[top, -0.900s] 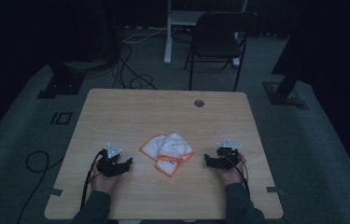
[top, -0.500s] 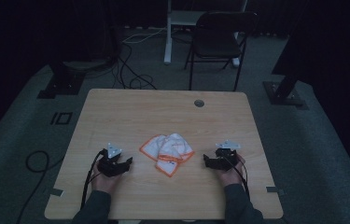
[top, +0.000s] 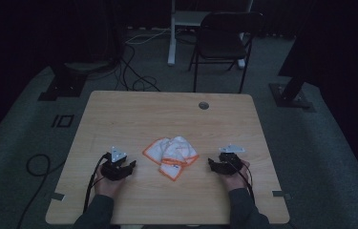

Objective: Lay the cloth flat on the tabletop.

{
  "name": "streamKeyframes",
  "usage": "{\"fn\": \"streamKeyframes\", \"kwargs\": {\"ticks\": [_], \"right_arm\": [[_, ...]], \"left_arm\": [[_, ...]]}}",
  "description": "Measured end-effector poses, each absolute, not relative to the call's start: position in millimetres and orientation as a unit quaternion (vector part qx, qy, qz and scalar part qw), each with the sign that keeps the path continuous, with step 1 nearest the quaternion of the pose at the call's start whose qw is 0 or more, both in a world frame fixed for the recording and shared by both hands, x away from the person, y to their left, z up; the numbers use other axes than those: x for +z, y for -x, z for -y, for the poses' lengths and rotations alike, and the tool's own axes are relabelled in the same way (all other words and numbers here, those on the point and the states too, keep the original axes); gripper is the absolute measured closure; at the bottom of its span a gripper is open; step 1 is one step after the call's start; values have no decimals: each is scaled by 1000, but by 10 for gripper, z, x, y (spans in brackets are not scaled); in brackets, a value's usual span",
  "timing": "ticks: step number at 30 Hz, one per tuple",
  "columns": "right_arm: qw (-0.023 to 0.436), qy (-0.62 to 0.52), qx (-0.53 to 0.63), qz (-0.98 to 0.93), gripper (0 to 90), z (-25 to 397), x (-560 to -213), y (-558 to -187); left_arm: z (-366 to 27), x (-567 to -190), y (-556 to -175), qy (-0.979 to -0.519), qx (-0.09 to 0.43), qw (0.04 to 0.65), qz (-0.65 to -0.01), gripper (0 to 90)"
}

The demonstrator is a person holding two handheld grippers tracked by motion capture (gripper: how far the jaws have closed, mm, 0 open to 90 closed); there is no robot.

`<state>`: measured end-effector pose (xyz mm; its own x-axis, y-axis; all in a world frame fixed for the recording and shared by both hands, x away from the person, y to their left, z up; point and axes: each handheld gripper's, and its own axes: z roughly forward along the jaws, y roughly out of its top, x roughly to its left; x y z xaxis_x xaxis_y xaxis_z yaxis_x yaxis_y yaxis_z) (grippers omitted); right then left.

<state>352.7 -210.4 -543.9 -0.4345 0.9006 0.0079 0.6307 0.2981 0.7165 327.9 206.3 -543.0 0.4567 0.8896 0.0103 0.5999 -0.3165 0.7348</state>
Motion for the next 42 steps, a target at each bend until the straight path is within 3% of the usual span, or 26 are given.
{"fn": "streamKeyframes", "kwargs": {"ticks": [4, 22, 42], "right_arm": [[184, -484, 352, -780, 384, 2099, -5439, -3523], [190, -429, 376, -799, 552, 1907, -5302, -3408], [185, -373, 393, -820, 670, 1563, -5204, -3332]], "left_arm": [[-2048, -5430, -3274, -781, 215, 340, -477, 534], [-1890, -5334, -3296, -792, 206, 346, -460, 530], [-1665, -5308, -3415, -802, 209, 351, -436, 553]]}}
